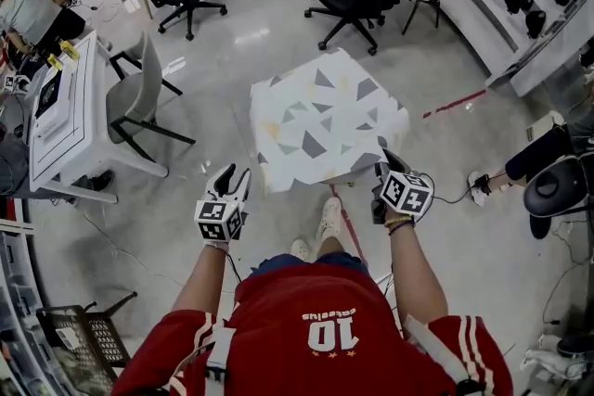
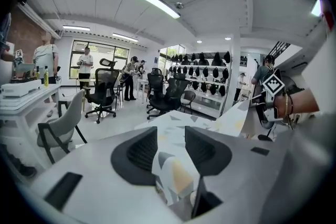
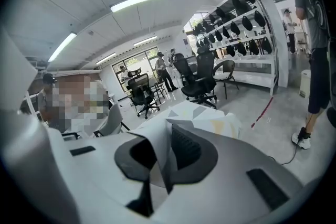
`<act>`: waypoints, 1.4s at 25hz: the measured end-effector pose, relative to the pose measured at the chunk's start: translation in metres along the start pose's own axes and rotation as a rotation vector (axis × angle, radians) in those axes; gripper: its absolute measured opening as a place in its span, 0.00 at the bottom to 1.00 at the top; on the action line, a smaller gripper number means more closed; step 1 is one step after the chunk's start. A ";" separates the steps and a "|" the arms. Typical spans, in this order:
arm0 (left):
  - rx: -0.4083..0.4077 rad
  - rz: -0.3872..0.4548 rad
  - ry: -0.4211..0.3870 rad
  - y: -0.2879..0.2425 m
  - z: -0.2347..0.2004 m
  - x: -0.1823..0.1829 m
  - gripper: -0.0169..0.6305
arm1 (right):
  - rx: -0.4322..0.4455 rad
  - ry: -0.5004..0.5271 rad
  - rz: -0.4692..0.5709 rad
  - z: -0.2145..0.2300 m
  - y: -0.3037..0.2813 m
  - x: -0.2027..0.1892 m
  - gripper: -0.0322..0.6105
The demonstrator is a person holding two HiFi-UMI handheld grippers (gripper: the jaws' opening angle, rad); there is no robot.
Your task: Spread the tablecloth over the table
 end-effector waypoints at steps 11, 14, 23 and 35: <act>-0.097 0.025 0.029 -0.010 0.027 0.014 0.29 | 0.001 0.116 -0.114 -0.005 0.004 -0.021 0.17; -0.130 0.021 0.026 -0.015 0.033 0.016 0.28 | 0.015 0.168 -0.162 -0.005 0.007 -0.025 0.19; -0.188 0.020 0.010 -0.024 0.053 0.020 0.28 | 0.051 0.563 -0.454 0.001 0.025 -0.038 0.25; -0.232 0.047 0.012 -0.045 0.071 0.032 0.28 | 0.038 0.475 -0.501 0.029 0.065 -0.056 0.35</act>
Point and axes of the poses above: the fingertips, and each gripper's own axes: y backward along the fingers, z to its right, x out of its top, the point moved 9 cm from there along y, backward along the fingers, and after that the axes turned 2 degrees about x, right-handed, at the moved point
